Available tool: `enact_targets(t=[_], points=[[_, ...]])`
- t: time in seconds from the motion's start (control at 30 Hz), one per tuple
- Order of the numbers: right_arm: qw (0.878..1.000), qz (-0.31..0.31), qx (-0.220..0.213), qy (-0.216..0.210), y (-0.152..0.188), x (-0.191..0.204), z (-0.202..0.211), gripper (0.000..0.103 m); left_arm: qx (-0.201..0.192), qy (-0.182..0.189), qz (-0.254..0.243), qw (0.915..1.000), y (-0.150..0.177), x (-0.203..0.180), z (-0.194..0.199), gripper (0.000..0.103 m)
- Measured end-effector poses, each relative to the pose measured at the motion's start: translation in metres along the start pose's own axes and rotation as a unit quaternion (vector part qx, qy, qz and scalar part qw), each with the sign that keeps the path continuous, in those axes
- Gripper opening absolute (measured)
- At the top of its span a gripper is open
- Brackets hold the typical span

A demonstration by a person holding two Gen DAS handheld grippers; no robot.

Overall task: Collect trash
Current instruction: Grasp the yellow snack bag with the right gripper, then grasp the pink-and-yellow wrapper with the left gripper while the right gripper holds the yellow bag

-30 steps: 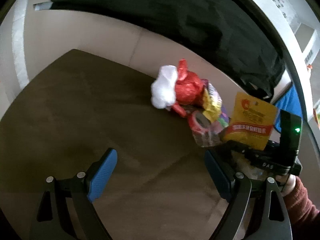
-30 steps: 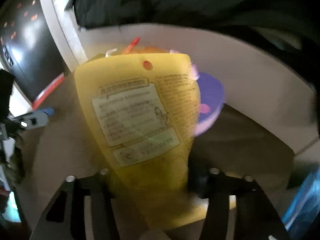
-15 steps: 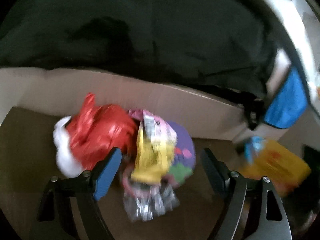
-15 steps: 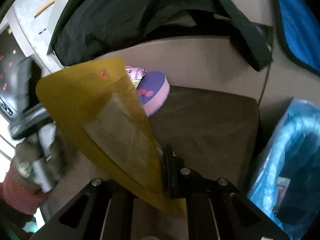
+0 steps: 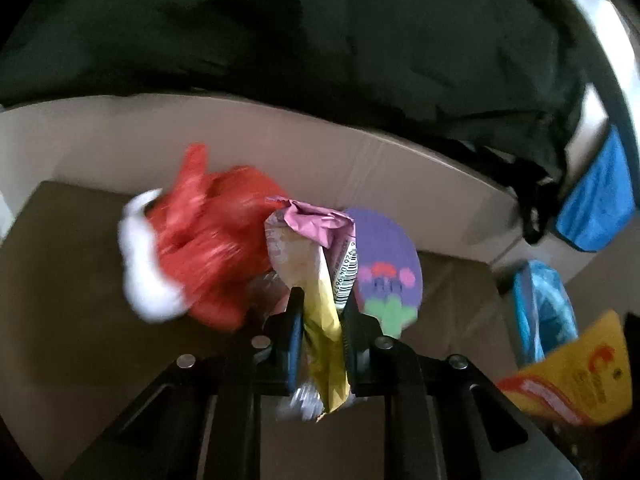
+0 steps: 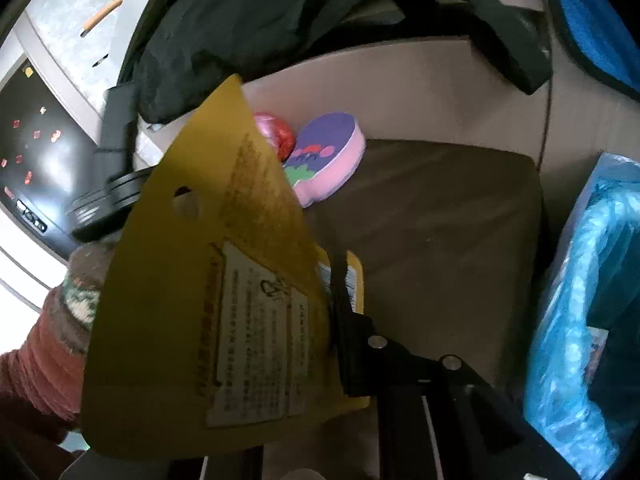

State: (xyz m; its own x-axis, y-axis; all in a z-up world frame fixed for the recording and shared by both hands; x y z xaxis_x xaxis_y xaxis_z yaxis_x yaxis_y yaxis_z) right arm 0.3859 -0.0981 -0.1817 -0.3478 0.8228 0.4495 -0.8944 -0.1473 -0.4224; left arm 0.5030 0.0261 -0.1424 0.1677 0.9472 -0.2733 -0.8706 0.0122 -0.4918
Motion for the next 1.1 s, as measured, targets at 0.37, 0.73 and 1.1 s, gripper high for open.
enact_targets(t=[0.37,0.73,1.1], points=[[0.998,0.024,0.028,-0.057,0.017,0.049,0.006,0.039,-0.004,0.033,0.035,0.9989,0.077,0.032,0.076,0.018],[0.994,-0.017,0.021,0.101,0.045,-0.02,0.008,0.067,0.009,0.037,0.04,0.9985,0.101,0.033,0.064,0.018],[0.991,-0.1,0.06,0.07,0.061,-0.03,0.011,0.07,-0.014,0.045,0.032,0.9984,0.092,0.033,0.072,0.018]])
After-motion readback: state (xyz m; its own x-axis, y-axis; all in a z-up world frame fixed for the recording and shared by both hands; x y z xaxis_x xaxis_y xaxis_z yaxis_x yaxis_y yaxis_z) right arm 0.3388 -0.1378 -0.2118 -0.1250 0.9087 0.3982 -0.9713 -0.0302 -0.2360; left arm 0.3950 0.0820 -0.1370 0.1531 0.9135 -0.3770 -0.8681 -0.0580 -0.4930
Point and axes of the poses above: each gripper's, at about its wrist camera, not at the fingertips, and z roughly against the way its jaws point, x to its left, y to its underside, the point moved 10 cm from there along -z, roughly the way its jaws point, and after that the axes turned 11 degrees about x, right-handed, at the moved point
